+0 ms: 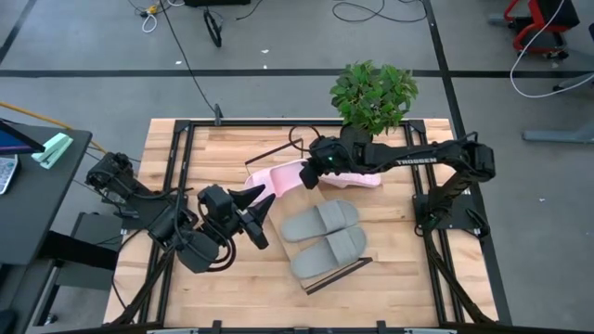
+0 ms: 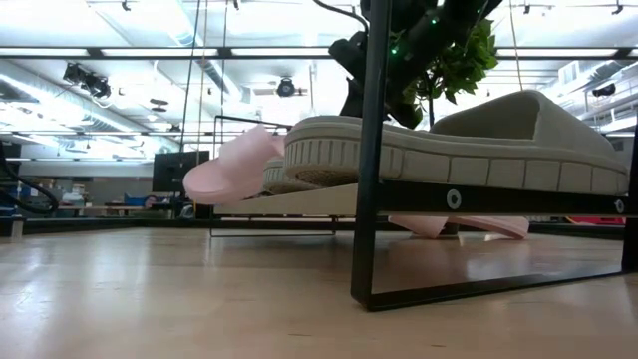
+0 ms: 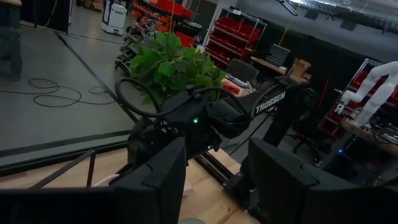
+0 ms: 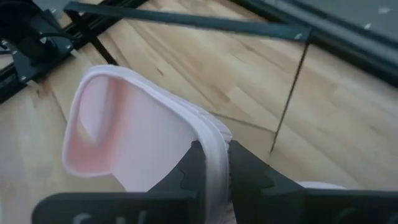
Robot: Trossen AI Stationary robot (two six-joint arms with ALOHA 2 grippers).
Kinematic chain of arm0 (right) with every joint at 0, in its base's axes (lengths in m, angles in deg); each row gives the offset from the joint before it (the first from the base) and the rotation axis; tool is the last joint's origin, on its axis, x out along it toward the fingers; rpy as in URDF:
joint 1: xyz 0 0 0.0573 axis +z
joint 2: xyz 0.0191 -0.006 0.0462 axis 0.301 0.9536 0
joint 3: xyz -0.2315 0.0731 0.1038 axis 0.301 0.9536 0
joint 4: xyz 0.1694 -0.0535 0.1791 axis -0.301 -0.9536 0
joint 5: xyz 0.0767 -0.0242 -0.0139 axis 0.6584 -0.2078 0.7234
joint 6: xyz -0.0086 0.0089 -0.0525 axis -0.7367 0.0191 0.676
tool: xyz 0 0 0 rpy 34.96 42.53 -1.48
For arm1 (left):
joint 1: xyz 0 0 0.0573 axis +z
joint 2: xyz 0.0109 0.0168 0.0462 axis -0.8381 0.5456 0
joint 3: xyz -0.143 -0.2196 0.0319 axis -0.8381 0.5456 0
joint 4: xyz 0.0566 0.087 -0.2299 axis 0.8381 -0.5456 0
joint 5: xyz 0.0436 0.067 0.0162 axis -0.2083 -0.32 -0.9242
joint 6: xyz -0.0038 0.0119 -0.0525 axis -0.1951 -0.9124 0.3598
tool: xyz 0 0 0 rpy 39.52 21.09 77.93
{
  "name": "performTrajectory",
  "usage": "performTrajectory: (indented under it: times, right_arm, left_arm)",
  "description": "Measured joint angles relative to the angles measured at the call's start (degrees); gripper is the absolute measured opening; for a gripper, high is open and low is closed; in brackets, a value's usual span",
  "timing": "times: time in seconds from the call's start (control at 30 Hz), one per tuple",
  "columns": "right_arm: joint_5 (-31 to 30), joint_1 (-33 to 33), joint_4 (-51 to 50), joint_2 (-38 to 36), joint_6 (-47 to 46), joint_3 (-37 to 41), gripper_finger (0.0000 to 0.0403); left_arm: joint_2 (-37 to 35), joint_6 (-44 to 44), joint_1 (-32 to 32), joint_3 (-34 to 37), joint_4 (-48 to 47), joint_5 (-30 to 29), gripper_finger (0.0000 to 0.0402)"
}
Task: Pick and place slides into the shelf
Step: Put the left pink slide on the shelf
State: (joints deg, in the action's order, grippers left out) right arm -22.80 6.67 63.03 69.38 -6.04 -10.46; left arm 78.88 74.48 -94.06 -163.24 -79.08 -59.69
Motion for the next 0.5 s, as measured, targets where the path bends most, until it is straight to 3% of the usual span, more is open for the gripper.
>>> performTrajectory:
  times: [0.1, 0.5]
  right_arm:
    - [2.5, -0.4, -0.2, 0.3, -0.4, 0.0, 0.005]
    - [3.1, -1.4, -0.3, 1.6, 1.7, 0.0, 0.005]
  left_arm:
    - [0.0, 0.0, 0.0, 0.0, -0.1, 0.0, 0.0178]
    - [0.0, 0.0, 0.0, 0.0, -0.1, 0.0, 0.0177]
